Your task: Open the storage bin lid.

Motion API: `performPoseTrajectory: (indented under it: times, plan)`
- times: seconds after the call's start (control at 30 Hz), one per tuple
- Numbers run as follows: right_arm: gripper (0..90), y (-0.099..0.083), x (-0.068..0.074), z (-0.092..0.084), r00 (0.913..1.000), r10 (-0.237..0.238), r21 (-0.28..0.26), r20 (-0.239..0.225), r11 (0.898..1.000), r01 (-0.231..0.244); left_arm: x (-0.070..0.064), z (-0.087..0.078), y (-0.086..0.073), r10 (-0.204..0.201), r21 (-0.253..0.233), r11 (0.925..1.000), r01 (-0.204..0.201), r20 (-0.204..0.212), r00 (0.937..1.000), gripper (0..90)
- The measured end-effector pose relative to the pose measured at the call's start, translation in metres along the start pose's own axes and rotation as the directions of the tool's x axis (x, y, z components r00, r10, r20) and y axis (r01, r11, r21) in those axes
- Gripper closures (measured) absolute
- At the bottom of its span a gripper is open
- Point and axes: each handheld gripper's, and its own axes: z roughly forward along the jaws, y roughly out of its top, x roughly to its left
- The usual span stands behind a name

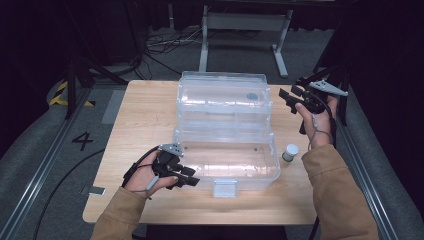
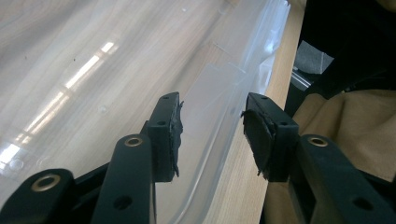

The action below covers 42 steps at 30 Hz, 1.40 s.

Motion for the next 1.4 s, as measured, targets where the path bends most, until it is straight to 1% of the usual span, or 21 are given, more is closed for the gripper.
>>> performPoseTrajectory:
  times: [0.13, 0.23, 0.3, 0.37, 0.47, 0.5, 0.63, 0.7, 0.73, 0.8, 0.87, 0.93, 0.97, 1.0, 1.03, 1.07, 1.17, 1.23, 1.27, 1.33, 1.4]
  plan:
    - [41.0, -0.006, -0.003, -0.018, 0.9997, -0.009, 0.007, 0.022, 1.000, 0.009, -0.001, -0.008, 0.001, 0.001, -0.018, 0.9998, -0.001, 0.006, 1.0000, 55.3]
    - [41.2, -0.010, -0.003, -0.034, 0.9991, -0.014, 0.038, 0.039, 0.999, 0.013, -0.002, -0.014, 0.000, -0.002, -0.023, 0.9997, 0.002, -0.002, 1.0000, 54.4]
    - [41.2, -0.014, -0.004, -0.046, 0.9998, -0.014, 0.053, 0.016, 0.998, 0.013, -0.002, -0.017, 0.000, -0.003, -0.022, 0.9998, 0.002, -0.009, 1.0000, 54.1]
    - [41.2, -0.021, -0.004, -0.057, 0.9999, -0.008, 0.038, 0.013, 0.999, 0.008, -0.001, -0.019, 0.001, -0.005, -0.028, 0.9996, 0.005, -0.015, 0.9999, 54.1]
    - [41.2, -0.028, -0.003, -0.073, 0.9990, -0.041, 0.047, 0.015, 0.998, 0.041, -0.002, -0.021, 0.002, -0.005, -0.027, 0.9996, 0.004, -0.023, 0.9997, 53.6]
    - [41.2, -0.029, -0.003, -0.077, 0.9993, -0.036, 0.047, 0.011, 0.998, 0.035, -0.002, -0.022, 0.002, -0.004, -0.024, 0.9997, 0.003, -0.026, 0.9996, 53.4]
    - [41.0, -0.031, -0.007, -0.085, 0.9982, -0.028, 0.046, -0.053, 0.998, 0.031, -0.004, -0.026, 0.007, -0.004, -0.049, 0.9988, 0.002, -0.046, 0.9989, 53.2]
    - [40.0, -0.036, -0.009, -0.087, 0.9977, -0.054, 0.037, -0.040, 0.998, 0.056, -0.007, -0.027, 0.009, 0.005, -0.047, 0.9988, -0.008, -0.052, 0.9986, 53.1]
    - [39.3, -0.039, -0.011, -0.087, 0.9983, -0.052, 0.032, -0.028, 0.998, 0.053, -0.008, -0.029, 0.010, 0.011, -0.045, 0.9989, -0.014, -0.055, 0.9984, 53.1]
    - [39.8, -0.043, -0.013, -0.090, 0.9975, -0.067, 0.051, -0.025, 0.996, 0.068, -0.009, -0.031, 0.011, 0.018, -0.044, 0.9988, -0.021, -0.054, 0.9984, 52.9]
    - [40.5, -0.047, -0.014, -0.094, 0.9960, -0.089, 0.108, -0.012, 0.990, 0.090, -0.010, -0.035, 0.012, 0.018, -0.045, 0.9988, -0.021, -0.055, 0.9983, 52.8]
    - [40.2, -0.051, -0.016, -0.098, 0.9956, -0.094, 0.115, -0.006, 0.989, 0.094, -0.008, -0.039, 0.014, 0.011, -0.058, 0.9982, -0.015, -0.060, 0.9981, 52.8]
    - [39.6, -0.053, -0.017, -0.100, 0.9973, -0.073, 0.110, -0.011, 0.991, 0.074, -0.008, -0.040, 0.014, 0.009, -0.062, 0.9980, -0.013, -0.063, 0.9980, 52.8]
    - [39.2, -0.055, -0.018, -0.102, 0.9992, -0.032, 0.103, -0.025, 0.994, 0.034, -0.007, -0.042, 0.015, 0.008, -0.065, 0.9978, -0.013, -0.067, 0.9977, 52.9]
    - [39.0, -0.058, -0.019, -0.104, 0.9992, 0.013, 0.097, -0.038, 0.995, -0.009, -0.007, -0.043, 0.015, 0.005, -0.068, 0.9976, -0.010, -0.068, 0.9977, 53.1]
    - [38.4, -0.060, -0.021, -0.106, 0.9986, 0.033, 0.109, -0.042, 0.994, -0.028, -0.006, -0.044, 0.015, 0.004, -0.073, 0.9973, -0.009, -0.068, 0.9977, 53.2]
    - [37.2, -0.065, -0.024, -0.109, 0.9986, 0.041, 0.123, -0.032, 0.992, -0.037, -0.005, -0.047, 0.015, -0.002, -0.079, 0.9968, -0.004, -0.073, 0.9973, 53.2]
    - [35.6, -0.068, -0.025, -0.111, 0.9978, 0.059, 0.158, -0.032, 0.986, -0.053, -0.004, -0.048, 0.015, -0.006, -0.087, 0.9962, 0.000, -0.076, 0.9971, 53.2]
    - [32.2, -0.070, -0.026, -0.111, 0.9974, 0.066, 0.185, -0.028, 0.981, -0.060, -0.003, -0.049, 0.015, -0.008, -0.088, 0.9961, 0.001, -0.077, 0.9970, 53.2]
    - [20.4, -0.072, -0.027, -0.111, 0.9992, 0.033, 0.237, -0.021, 0.971, -0.027, -0.002, -0.050, 0.014, -0.010, -0.092, 0.9958, 0.002, -0.078, 0.9969, 53.2]
    - [20.7, -0.074, -0.027, -0.111, 1.0000, 0.004, 0.272, -0.002, 0.962, -0.003, -0.001, -0.052, 0.014, -0.010, -0.092, 0.9957, 0.003, -0.079, 0.9968, 53.3]
